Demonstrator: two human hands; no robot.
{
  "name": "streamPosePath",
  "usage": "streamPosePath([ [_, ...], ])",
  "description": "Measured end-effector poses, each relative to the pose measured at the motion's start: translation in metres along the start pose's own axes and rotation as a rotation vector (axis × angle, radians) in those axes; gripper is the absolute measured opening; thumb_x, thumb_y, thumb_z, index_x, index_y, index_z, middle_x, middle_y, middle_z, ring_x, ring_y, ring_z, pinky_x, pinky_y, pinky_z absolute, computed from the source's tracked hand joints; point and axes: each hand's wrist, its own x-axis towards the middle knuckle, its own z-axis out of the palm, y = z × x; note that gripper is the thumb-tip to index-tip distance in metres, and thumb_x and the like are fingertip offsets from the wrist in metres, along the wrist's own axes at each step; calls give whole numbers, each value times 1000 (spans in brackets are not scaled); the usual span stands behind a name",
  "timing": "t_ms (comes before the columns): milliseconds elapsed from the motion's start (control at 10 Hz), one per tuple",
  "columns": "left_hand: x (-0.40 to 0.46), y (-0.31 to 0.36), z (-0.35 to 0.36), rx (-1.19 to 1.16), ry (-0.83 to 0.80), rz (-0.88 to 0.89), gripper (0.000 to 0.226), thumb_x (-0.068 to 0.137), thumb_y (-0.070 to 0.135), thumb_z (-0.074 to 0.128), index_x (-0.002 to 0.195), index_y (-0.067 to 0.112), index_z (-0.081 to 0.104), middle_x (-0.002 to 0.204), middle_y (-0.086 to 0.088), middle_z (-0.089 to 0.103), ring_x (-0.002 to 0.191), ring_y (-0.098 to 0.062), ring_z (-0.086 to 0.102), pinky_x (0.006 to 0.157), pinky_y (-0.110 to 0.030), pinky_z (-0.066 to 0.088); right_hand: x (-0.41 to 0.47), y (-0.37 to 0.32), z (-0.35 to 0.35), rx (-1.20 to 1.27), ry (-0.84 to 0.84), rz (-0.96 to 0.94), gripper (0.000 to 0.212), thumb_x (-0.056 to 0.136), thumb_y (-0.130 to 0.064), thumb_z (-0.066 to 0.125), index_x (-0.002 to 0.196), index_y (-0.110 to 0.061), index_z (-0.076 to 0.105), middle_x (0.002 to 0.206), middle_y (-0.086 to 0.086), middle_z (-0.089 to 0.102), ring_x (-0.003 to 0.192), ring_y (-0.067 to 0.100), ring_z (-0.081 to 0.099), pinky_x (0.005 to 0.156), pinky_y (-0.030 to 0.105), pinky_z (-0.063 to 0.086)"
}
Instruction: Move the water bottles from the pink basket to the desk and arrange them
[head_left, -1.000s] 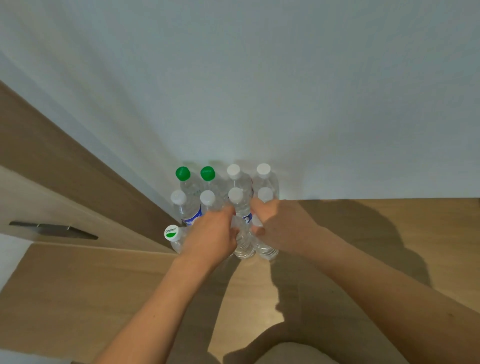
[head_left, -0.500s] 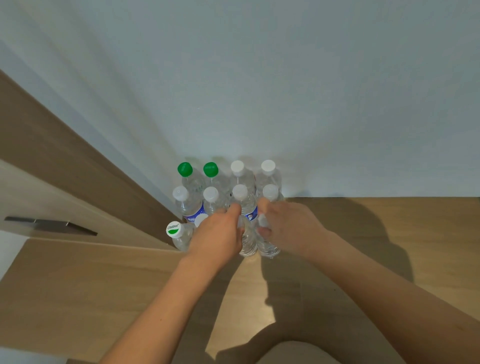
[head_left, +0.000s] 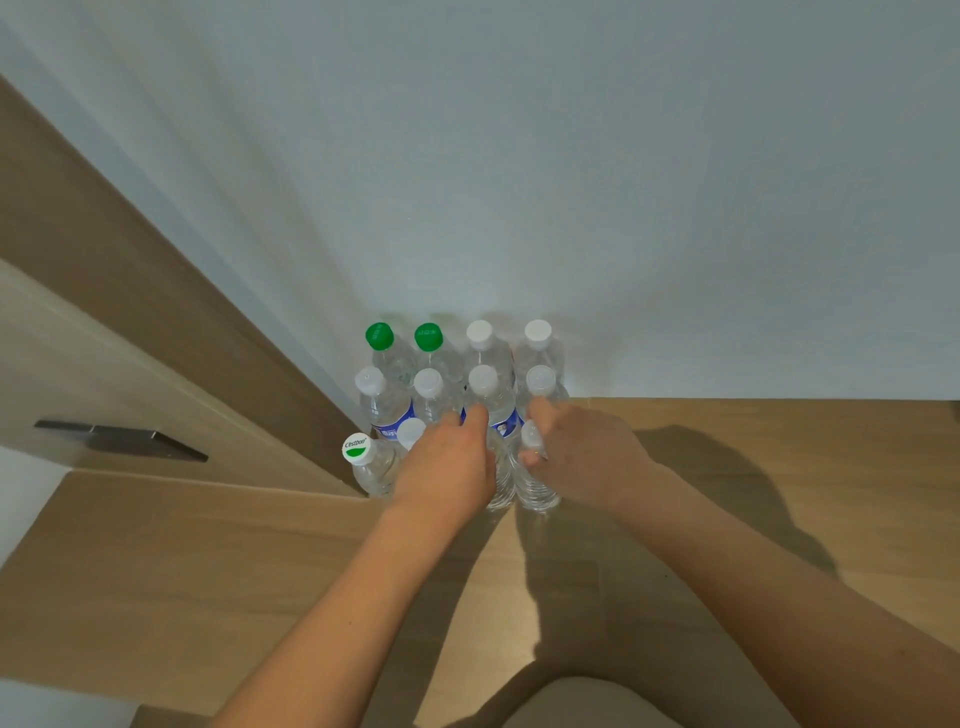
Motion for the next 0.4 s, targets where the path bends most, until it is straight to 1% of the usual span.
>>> streamPosePath([
  [100,-6,0,0,6,4,-4,35,96,26,51,127,14,42,115,-11,48,94,-31,56,68,-34,38,-4,-1,2,-84,59,-8,31,93,-37,50,111,-12,50,95,4,59,76,27,56,63,30,37],
  [200,-12,1,-1,-36,50,28,39,95,28,53,130,14,43,119,-9,44,95,-31,54,73,-38,45,-10,-1,2,-111,184,-29,35,77,-35,73,97,-8,62,80,7,62,64,30,61,52,27,32],
  [300,-19,3,-4,-62,84,54,43,94,29,53,133,15,43,123,-7,43,98,-30,54,79,-44,50,-16,-1,3,-138,313,-60,32,64,-32,77,84,-9,66,72,4,60,59,26,57,46,25,32],
  [400,-22,3,-4,-73,112,57,43,95,29,52,134,15,42,126,-7,43,98,-31,54,78,-44,50,-19,-1,5,-113,354,-92,30,73,-33,55,86,-9,65,76,5,59,64,27,57,49,31,43],
])
